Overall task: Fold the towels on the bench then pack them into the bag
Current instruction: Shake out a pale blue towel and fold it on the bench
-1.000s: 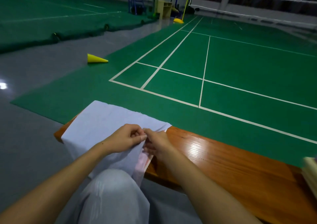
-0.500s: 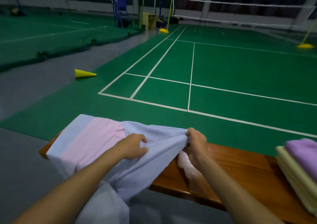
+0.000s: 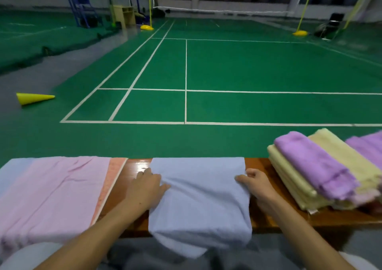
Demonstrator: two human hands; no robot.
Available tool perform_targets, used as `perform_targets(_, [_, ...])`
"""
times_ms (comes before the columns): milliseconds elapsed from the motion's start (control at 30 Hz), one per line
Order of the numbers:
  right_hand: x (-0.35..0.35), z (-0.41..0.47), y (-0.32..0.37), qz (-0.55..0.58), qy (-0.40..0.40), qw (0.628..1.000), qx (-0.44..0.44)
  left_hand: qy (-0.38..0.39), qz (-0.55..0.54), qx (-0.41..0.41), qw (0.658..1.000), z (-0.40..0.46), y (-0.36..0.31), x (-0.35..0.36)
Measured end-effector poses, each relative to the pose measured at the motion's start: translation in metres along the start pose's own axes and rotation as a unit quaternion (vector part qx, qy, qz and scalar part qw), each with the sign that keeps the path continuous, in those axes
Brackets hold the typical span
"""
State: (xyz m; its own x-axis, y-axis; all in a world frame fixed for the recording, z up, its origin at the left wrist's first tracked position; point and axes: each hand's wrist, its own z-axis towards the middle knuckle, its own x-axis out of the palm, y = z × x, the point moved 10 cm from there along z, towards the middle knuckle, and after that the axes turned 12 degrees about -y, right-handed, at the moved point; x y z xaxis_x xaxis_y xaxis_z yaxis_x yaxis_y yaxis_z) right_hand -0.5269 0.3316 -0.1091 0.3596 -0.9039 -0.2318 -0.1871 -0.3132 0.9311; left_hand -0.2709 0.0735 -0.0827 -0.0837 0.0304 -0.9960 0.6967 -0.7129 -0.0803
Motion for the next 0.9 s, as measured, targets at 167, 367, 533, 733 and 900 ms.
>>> perform_targets(167, [-0.017,-0.001,-0.004,0.016,-0.01,1.0,-0.021,-0.063,-0.113,-0.066,0.989,0.014,0.021,-0.007])
perform_targets(367, [-0.018,-0.007,0.016,-0.056,0.002,0.996,-0.075,0.006,-0.24,-0.143,0.96,0.019,0.035,0.007])
perform_targets(533, [-0.021,-0.013,0.02,-0.017,0.035,0.998,-0.053,-0.007,-0.517,-0.316,0.795,0.01,0.045,0.011])
perform_targets(733, [-0.022,-0.025,0.017,0.01,0.114,0.993,-0.002,0.112,-0.589,-0.291,0.746,-0.004,0.02,0.012])
perform_targets(900, [-0.031,-0.034,0.021,0.006,0.129,0.991,-0.034,0.077,-0.561,-0.205,0.798,-0.005,0.015,-0.017])
